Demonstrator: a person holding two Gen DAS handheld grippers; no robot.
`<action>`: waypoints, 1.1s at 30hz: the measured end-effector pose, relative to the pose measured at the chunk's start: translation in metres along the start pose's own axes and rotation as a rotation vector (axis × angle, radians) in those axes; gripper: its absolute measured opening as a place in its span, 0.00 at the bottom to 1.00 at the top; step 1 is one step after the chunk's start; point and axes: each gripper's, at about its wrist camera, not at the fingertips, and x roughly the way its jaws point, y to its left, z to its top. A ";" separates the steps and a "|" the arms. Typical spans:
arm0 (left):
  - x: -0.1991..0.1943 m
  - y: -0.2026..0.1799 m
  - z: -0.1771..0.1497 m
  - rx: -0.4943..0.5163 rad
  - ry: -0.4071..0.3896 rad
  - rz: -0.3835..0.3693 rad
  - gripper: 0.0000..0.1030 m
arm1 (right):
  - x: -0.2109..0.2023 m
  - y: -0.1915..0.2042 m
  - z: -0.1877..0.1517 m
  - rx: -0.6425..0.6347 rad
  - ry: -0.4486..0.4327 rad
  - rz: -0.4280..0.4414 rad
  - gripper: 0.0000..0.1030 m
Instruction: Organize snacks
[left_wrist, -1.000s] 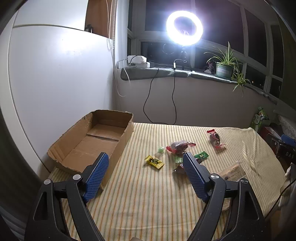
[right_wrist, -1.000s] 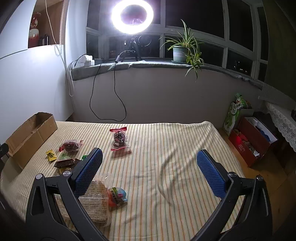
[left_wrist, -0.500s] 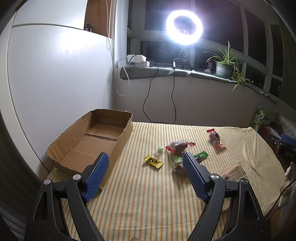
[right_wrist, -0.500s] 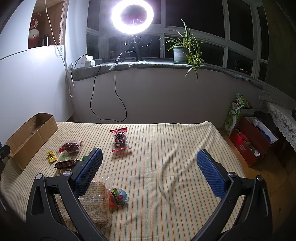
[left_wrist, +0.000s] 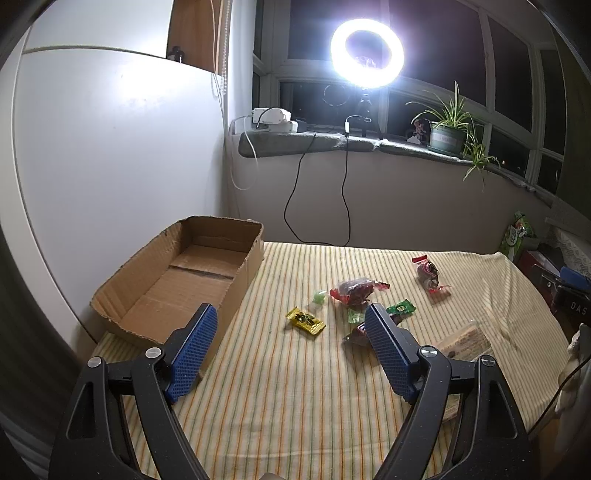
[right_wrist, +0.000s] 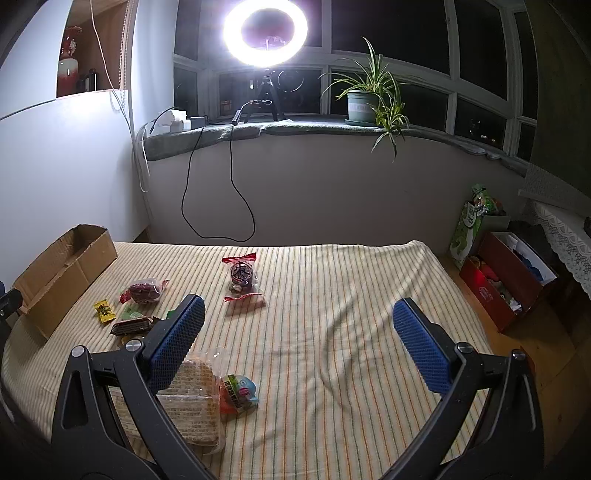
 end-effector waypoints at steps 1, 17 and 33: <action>0.000 0.000 0.000 -0.001 0.000 -0.001 0.80 | 0.000 0.001 0.000 0.000 0.002 0.001 1.00; 0.005 -0.004 -0.005 0.008 0.019 -0.022 0.80 | 0.005 -0.002 -0.005 0.009 0.022 0.021 1.00; 0.009 -0.005 -0.009 0.000 0.042 -0.044 0.80 | 0.006 0.001 -0.006 -0.007 0.038 0.036 1.00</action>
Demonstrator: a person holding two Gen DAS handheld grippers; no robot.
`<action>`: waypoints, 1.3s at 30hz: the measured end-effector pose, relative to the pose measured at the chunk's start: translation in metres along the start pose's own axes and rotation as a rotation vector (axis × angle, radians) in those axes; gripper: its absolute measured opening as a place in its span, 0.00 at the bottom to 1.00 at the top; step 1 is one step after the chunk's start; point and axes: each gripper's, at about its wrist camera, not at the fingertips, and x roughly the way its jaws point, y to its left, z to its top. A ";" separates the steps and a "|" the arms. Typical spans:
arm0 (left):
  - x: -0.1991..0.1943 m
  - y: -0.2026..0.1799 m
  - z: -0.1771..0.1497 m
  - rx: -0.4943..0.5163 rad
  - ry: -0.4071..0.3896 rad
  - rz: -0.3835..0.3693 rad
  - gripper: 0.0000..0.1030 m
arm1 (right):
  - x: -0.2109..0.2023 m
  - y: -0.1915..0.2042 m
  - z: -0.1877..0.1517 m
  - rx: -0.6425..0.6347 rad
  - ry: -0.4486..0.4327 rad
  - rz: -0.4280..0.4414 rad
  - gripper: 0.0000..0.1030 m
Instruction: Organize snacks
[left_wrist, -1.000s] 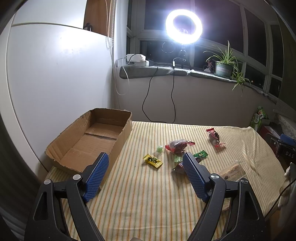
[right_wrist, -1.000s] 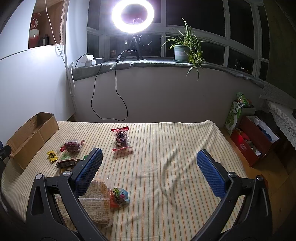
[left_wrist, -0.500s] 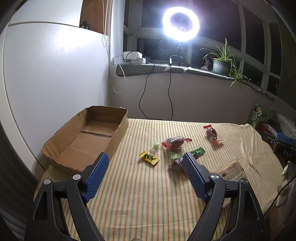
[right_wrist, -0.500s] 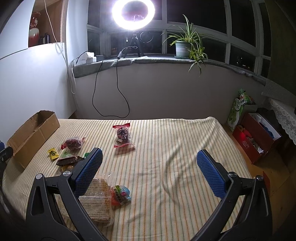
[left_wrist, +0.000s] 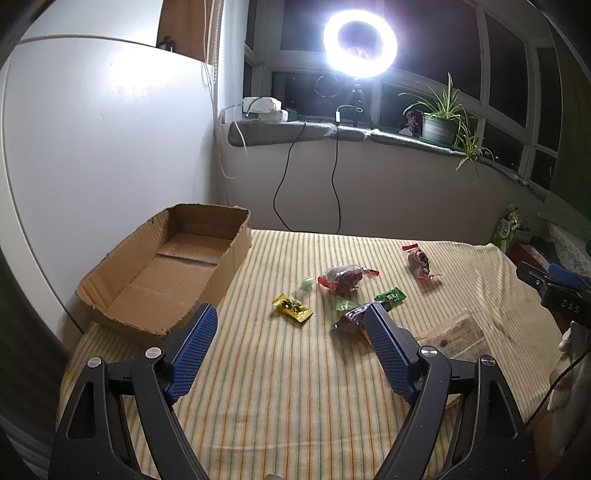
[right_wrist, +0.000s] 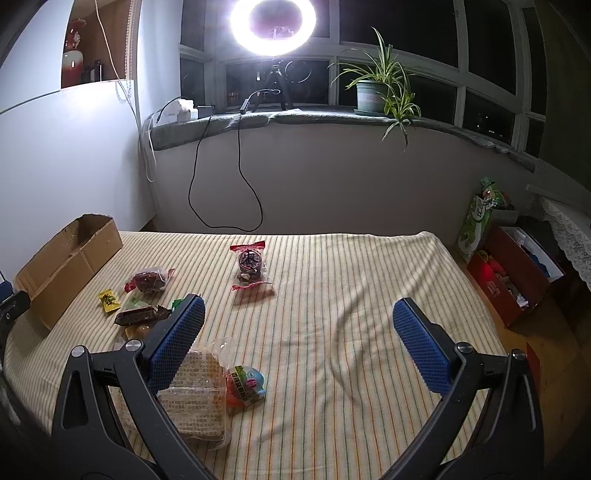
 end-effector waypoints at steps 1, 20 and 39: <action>0.001 -0.001 -0.001 0.001 0.004 -0.006 0.80 | 0.000 0.000 0.000 -0.001 0.002 0.000 1.00; 0.029 -0.029 -0.026 -0.045 0.181 -0.243 0.68 | 0.033 0.008 -0.029 0.005 0.181 0.289 0.97; 0.051 -0.059 -0.051 -0.081 0.354 -0.457 0.48 | 0.057 0.029 -0.062 0.044 0.380 0.508 0.66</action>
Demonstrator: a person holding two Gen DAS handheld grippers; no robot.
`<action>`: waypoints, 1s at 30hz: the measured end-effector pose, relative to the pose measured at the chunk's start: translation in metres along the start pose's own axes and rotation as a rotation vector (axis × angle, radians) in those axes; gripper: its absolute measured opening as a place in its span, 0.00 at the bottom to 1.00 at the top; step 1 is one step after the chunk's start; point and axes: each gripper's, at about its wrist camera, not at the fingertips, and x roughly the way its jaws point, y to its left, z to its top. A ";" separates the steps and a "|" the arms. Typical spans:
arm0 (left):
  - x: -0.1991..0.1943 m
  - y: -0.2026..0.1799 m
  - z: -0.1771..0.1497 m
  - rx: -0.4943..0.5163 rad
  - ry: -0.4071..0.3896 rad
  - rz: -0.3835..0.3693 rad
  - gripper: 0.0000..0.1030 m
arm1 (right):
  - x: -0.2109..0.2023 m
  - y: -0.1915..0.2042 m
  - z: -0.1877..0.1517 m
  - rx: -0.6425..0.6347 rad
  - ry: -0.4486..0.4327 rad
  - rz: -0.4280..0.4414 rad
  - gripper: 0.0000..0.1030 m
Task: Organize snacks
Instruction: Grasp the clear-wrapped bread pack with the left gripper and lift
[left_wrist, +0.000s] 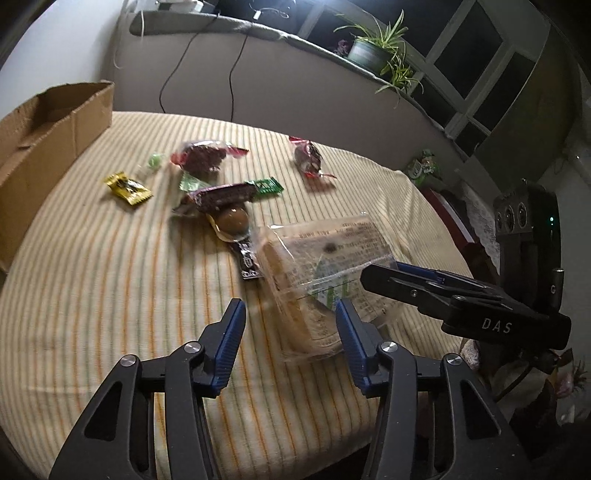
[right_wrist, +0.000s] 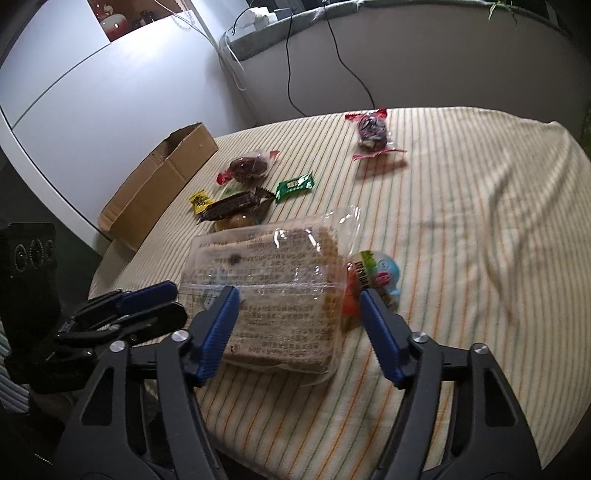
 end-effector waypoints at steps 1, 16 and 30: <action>0.001 0.000 0.000 0.000 0.004 -0.008 0.47 | 0.001 0.000 0.000 0.003 0.005 0.010 0.65; 0.002 -0.008 0.001 0.045 0.003 -0.014 0.36 | 0.008 0.002 0.004 0.004 0.044 0.052 0.61; -0.037 0.019 0.020 0.017 -0.118 0.059 0.36 | 0.013 0.053 0.034 -0.122 0.030 0.076 0.61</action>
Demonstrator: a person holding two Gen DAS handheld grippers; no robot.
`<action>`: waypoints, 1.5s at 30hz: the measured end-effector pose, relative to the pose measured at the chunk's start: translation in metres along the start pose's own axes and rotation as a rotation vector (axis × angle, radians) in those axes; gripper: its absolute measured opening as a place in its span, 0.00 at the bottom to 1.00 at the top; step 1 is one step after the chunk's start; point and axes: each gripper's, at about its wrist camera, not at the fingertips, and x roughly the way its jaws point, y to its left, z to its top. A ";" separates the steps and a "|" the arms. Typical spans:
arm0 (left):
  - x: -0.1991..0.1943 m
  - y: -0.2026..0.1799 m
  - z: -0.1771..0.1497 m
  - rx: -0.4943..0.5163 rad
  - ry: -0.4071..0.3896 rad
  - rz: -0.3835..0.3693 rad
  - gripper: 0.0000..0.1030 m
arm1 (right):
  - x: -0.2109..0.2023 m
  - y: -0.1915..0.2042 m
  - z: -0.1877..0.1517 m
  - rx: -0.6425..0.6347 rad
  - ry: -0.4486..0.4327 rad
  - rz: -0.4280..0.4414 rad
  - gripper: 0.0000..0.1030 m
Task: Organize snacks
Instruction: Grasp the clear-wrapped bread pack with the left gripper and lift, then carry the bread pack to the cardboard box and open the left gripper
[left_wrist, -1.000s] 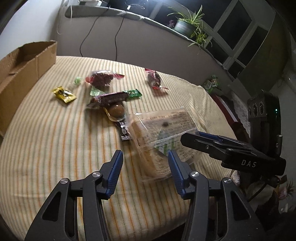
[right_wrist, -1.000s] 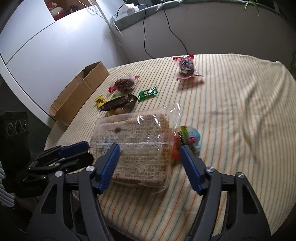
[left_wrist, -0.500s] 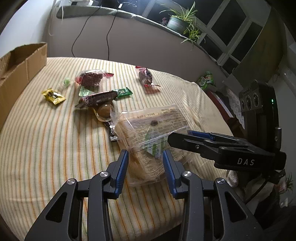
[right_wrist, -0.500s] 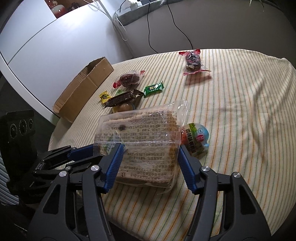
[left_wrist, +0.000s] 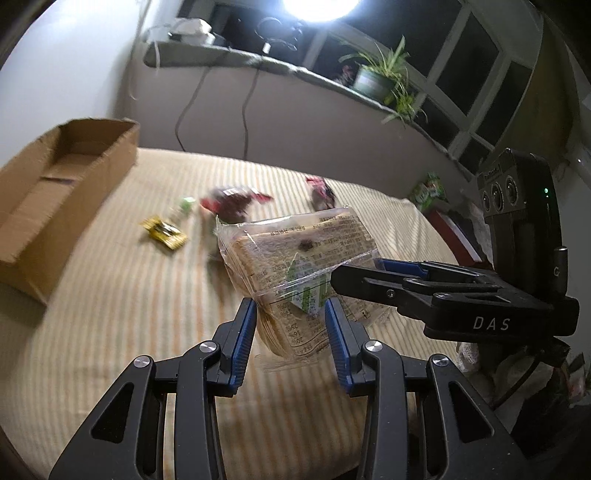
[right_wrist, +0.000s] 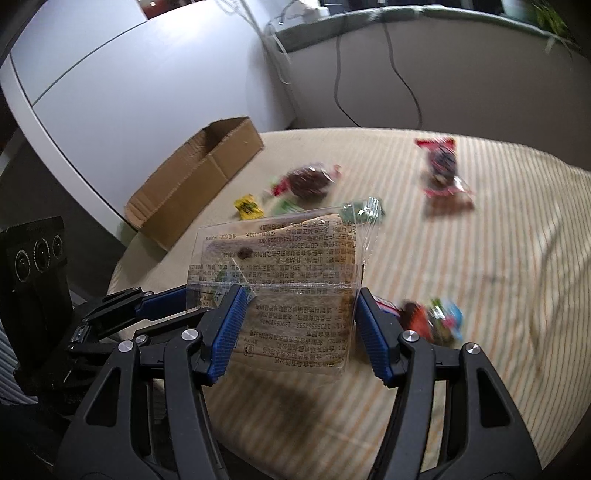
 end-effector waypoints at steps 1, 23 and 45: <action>-0.003 0.003 0.002 -0.002 -0.009 0.004 0.36 | 0.002 0.005 0.005 -0.013 -0.002 0.004 0.61; -0.063 0.127 0.050 -0.141 -0.220 0.242 0.36 | 0.097 0.141 0.116 -0.297 0.020 0.152 0.61; -0.060 0.195 0.053 -0.252 -0.201 0.347 0.36 | 0.181 0.191 0.155 -0.383 0.106 0.207 0.61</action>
